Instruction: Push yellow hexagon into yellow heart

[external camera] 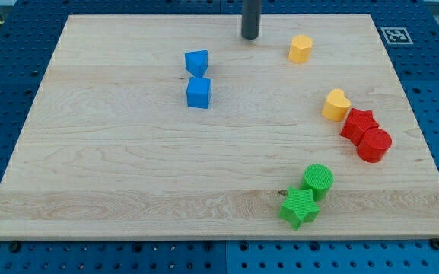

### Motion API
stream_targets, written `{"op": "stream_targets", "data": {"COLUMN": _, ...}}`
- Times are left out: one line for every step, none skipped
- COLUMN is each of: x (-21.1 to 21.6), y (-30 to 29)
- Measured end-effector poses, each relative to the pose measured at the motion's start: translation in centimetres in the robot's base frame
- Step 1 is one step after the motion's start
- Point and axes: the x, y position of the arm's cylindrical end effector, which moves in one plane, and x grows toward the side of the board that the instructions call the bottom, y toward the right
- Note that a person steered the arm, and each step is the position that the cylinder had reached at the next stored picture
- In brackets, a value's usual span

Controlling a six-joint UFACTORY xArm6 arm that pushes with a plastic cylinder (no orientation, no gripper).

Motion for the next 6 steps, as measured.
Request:
{"op": "stream_targets", "data": {"x": 3.0, "y": 5.0}}
{"op": "stream_targets", "data": {"x": 9.2, "y": 6.8}}
{"op": "stream_targets", "data": {"x": 11.9, "y": 8.2}}
{"op": "stream_targets", "data": {"x": 9.1, "y": 7.0}}
{"op": "stream_targets", "data": {"x": 5.8, "y": 7.4}}
{"op": "stream_targets", "data": {"x": 7.2, "y": 10.7}}
